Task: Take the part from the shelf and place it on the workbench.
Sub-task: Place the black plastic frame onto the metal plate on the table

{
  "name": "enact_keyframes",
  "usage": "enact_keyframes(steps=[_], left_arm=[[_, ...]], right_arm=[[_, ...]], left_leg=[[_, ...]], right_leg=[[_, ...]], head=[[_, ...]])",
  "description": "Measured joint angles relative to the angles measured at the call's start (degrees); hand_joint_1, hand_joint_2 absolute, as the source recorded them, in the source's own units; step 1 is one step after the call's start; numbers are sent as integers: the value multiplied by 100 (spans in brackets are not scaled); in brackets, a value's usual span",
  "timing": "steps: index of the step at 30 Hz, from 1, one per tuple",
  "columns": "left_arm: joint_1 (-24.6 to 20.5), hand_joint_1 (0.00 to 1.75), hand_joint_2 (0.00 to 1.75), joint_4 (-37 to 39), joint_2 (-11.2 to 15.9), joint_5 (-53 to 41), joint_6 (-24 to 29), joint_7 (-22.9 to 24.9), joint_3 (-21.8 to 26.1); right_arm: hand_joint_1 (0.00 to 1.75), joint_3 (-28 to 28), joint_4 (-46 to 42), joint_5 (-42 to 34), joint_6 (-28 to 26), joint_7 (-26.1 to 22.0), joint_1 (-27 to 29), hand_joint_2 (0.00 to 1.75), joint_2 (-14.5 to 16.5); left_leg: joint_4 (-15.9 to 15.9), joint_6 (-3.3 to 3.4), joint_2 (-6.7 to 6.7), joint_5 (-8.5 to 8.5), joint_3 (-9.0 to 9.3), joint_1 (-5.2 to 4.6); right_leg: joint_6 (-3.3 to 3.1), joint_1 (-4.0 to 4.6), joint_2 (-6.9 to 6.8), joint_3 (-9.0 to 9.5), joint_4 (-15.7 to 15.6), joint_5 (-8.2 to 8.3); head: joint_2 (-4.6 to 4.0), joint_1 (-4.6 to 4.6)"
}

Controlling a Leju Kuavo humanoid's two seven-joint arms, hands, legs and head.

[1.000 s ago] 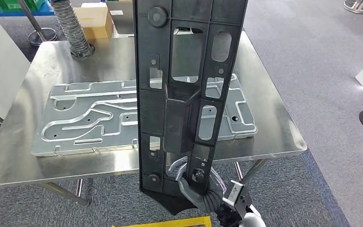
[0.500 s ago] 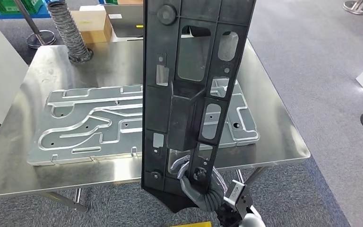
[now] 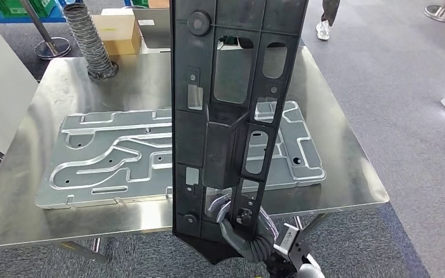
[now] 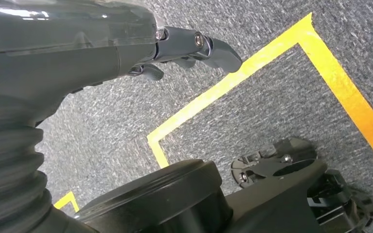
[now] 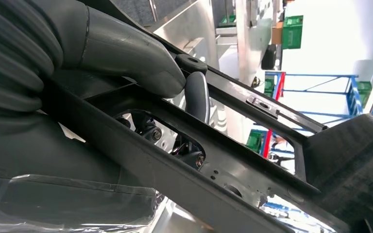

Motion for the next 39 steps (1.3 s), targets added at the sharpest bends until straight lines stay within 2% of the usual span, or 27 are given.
enact_keyframes(steps=[2,4,5,7,8,9,10,12,13,14,17,19,20,22,23,24,25,27,28,29,31,33,34,35,37,38,39], left_arm=[[-2,0,175,0,3,1,6,1,1],[-3,0,175,0,9,3,10,3,2],[-7,0,175,0,15,5,13,2,4],[-42,0,175,0,27,15,15,-6,10],[-63,0,175,0,33,19,15,-10,12],[-76,0,175,0,35,21,14,-10,14],[-77,0,175,0,36,21,14,-8,14],[-46,0,175,3,36,16,13,-2,15],[-29,0,175,6,35,13,13,1,15],[-14,0,175,9,35,14,14,-2,18],[-5,0,175,13,29,16,15,-9,24],[-6,0,175,13,23,6,15,-8,25],[-5,0,175,13,21,2,15,-5,25],[-3,0,175,13,22,-6,14,1,25],[-1,0,175,13,23,-8,14,6,25],[0,0,175,13,23,-10,13,11,25],[1,0,175,13,23,-11,13,18,25],[7,0,175,14,20,-14,13,29,25],[9,0,175,15,17,-16,14,33,25],[11,0,175,16,15,-18,15,36,26],[9,0,175,17,15,-20,20,38,27],[4,0,175,17,20,-26,26,44,27],[1,0,175,17,22,-33,29,49,28],[-5,0,175,17,28,-40,31,52,29],[-41,0,175,17,40,-51,18,45,32],[-66,0,175,17,47,-55,7,35,33],[-87,0,175,17,51,-58,-5,22,34]], right_arm=[[175,1,-7,-1,1,1,7,175,-4],[175,3,-13,-8,3,0,8,175,-8],[175,4,-15,-12,4,-1,8,175,-9],[175,5,-10,-18,7,-2,9,175,-14],[175,5,-5,-18,9,-1,11,175,-17],[175,7,1,-18,9,0,14,175,-20],[175,8,5,-18,10,1,16,175,-20],[175,9,10,-24,9,-1,18,175,-21],[175,10,10,-28,9,-4,17,175,-21],[175,11,11,-32,10,-8,16,175,-22],[175,15,9,-36,9,-15,13,175,-27],[175,16,6,-38,4,-19,7,175,-29],[175,16,4,-42,1,-22,8,175,-31],[175,16,5,-50,-4,-26,20,175,-37],[175,16,5,-52,-6,-26,31,175,-40],[175,16,6,-55,-7,-26,39,175,-45],[175,16,7,-58,-7,-26,43,175,-49],[175,16,6,-67,-7,-26,42,175,-52],[175,16,5,-72,-9,-26,39,175,-53],[175,16,4,-75,-14,-26,37,175,-54],[175,15,3,-66,-44,-24,38,175,-56],[175,12,0,-2,-113,-20,36,175,-61],[175,7,-1,49,-157,-16,26,175,-64],[175,-3,-2,105,-197,-10,12,175,-68],[175,-40,4,197,-258,10,-33,175,-80],[175,-67,15,229,-274,25,-66,175,-90],[175,-99,33,244,-275,42,-113,175,-104]], left_leg=[[-28,-55,12,-31,42,-2],[210,-108,26,-186,-14,-12],[511,-130,29,-333,-148,-6],[1253,-168,31,-629,-544,0],[1486,-183,32,-661,-684,1],[1509,-191,35,-571,-725,4],[1311,-195,37,-371,-660,10],[573,-186,44,92,-377,27],[267,-163,44,204,-257,30],[91,-129,42,238,-198,28],[7,-14,26,200,-179,26],[-25,43,29,201,-142,51],[-36,67,34,197,-124,57],[-37,94,39,177,-111,53],[-36,100,36,164,-101,51],[-35,100,31,147,-80,50],[-36,95,23,124,-46,49],[-43,73,12,65,39,48],[-46,52,8,36,64,40],[-52,28,8,14,75,37],[-79,-30,13,-9,81,30],[-65,-84,26,-59,107,22],[60,-106,32,-145,70,16],[304,-125,35,-284,-29,12],[1056,-154,36,-624,-396,15],[1370,-165,36,-711,-563,15],[1514,-171,37,-690,-655,15]], right_leg=[[-24,-23,3,59,-91,-17],[-58,-67,-4,168,-208,-13],[-71,-76,-13,217,-243,-19],[-91,-72,-31,269,-254,-58],[-93,-69,-36,293,-249,-84],[-93,-69,-36,322,-242,-111],[-85,-70,-28,360,-232,-143],[-49,-60,-8,429,-199,-215],[-25,-49,4,434,-174,-241],[0,-38,8,421,-156,-256],[77,-27,6,384,-133,-277],[138,-38,3,290,98,-417],[171,-52,3,139,398,-560],[216,-73,-1,-323,1208,-852],[225,-79,-1,-516,1496,-895],[222,-79,-1,-608,1571,-818],[207,-77,-1,-580,1414,-633],[138,-57,0,-257,623,-146],[98,-36,-1,-98,259,-2],[64,-14,-2,4,23,59],[16,16,3,42,-92,18],[-29,-23,12,84,-159,19],[-53,-42,9,119,-201,23],[-77,-59,2,154,-235,22],[-111,-48,-19,196,-241,-8],[-120,-43,-25,213,-238,-26],[-122,-40,-28,233,-234,-44]], head=[[0,-1],[0,-2],[0,-2],[0,-3],[0,-3],[0,-3],[0,-3],[0,-2],[0,-2],[0,-2],[0,-2],[0,-2],[0,-2],[0,-2],[0,-2],[0,-2],[0,-2],[0,-2],[0,-2],[0,-2],[0,-2],[0,-2],[0,-2],[0,-2],[0,-2],[0,-2],[0,-2]])
